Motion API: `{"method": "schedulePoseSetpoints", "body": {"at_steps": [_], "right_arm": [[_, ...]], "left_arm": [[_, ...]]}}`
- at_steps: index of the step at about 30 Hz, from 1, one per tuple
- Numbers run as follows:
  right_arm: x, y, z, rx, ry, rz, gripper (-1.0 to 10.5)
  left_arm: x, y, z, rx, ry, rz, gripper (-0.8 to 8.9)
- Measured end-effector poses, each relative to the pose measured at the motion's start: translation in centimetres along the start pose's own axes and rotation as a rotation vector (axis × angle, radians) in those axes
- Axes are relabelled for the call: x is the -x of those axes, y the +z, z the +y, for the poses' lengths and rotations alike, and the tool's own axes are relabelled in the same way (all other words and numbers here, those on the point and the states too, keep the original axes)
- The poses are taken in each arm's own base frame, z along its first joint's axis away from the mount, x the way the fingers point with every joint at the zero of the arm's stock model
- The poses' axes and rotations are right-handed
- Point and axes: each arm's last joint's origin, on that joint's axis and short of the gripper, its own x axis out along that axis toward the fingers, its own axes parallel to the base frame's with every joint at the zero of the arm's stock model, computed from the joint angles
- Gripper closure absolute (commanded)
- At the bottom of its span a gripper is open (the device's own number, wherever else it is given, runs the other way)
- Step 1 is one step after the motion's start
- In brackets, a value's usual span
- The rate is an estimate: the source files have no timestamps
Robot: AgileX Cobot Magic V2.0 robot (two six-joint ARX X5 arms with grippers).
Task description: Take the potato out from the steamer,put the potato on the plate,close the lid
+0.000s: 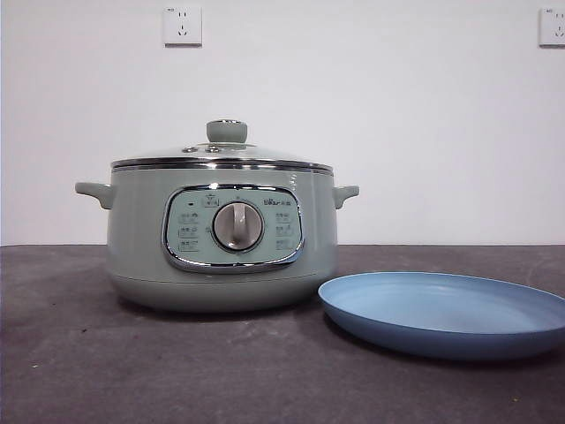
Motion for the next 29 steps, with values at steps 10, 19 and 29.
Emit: {"method": "schedulePoseSetpoints", "body": {"at_steps": [10, 19, 29], "right_arm": [[0.8, 6.4, 4.0, 0.063, 0.076, 0.135, 9.6], [-0.7, 11.2, 7.7, 0.177, 0.315, 0.501, 9.6], [-2.2, 13.7, 10.0, 0.306, 0.423, 0.758, 9.6]], "left_arm": [[0.7, 5.5, -3.1, -0.008, -0.06, 0.074, 8.22], [-0.1, 10.5, -5.2, -0.11, -0.173, 0.277, 8.22], [0.1, 12.6, -6.9, -0.211, -0.233, 0.48, 8.17]]}}
